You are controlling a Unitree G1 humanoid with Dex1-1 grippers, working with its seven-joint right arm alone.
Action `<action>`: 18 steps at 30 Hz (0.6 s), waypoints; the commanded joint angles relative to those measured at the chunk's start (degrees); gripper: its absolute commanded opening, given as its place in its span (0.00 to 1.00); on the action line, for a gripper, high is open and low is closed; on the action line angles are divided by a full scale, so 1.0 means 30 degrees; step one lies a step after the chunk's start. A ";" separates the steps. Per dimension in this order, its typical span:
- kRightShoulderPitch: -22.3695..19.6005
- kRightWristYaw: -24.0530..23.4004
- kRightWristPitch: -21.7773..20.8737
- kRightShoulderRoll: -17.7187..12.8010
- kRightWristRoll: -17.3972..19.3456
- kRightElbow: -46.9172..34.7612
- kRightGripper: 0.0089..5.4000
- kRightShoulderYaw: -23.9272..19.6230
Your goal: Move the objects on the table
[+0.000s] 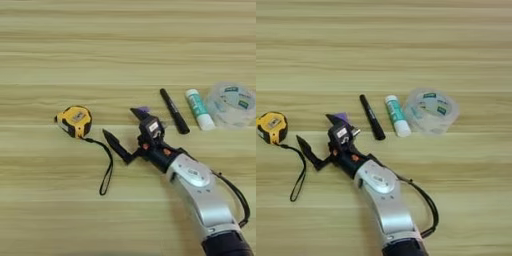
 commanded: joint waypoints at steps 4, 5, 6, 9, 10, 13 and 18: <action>-0.1680 0.0404 0.0793 0.0415 0.0149 -0.1927 1.00 0.0877; -0.1740 0.0432 0.0905 0.0491 0.0099 -0.2059 1.00 0.1040; -0.1800 0.0450 0.0994 0.0573 0.0044 -0.2157 1.00 0.1192; -0.1973 0.0590 0.1307 0.0792 -0.0100 -0.2425 1.00 0.1708; -0.2002 0.0655 0.1396 0.0826 -0.0094 -0.2512 1.00 0.1849; -0.2113 0.0656 0.1526 0.0935 -0.0245 -0.2524 1.00 0.2208; -0.2854 0.0273 0.1511 0.1477 -0.0521 -0.1415 1.00 0.2451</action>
